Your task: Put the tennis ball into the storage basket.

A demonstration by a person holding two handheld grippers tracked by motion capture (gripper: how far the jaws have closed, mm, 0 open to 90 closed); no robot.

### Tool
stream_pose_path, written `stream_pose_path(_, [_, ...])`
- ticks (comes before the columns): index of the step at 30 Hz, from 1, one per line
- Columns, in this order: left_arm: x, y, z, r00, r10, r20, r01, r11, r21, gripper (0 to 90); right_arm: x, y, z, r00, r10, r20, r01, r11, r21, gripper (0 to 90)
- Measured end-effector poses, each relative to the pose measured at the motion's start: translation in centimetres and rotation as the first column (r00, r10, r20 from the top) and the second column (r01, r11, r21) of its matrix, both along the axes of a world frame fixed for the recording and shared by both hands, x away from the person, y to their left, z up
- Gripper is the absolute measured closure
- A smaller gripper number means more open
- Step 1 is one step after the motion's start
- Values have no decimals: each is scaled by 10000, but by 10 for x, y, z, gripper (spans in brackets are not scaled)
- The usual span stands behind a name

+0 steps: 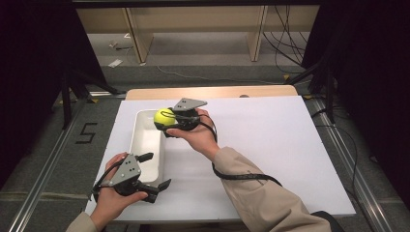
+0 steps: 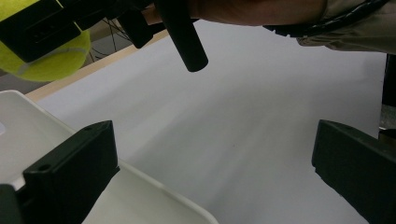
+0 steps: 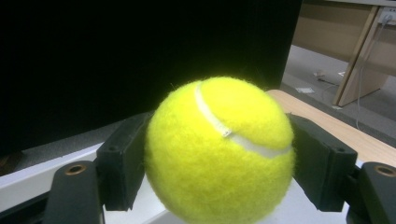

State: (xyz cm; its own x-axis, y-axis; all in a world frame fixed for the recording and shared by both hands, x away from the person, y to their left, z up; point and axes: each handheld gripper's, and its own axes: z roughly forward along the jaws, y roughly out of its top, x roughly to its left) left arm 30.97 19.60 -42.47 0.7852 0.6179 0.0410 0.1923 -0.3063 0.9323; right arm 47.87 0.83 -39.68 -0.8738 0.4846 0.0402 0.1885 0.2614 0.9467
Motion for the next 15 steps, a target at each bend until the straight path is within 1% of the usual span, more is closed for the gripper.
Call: stream_pose_path(15, [0, 0, 0, 10000, -5, 10, 5, 10000, -11, 0, 0, 5, 0, 10000, 82, -29, -82, 10000, -33, 274])
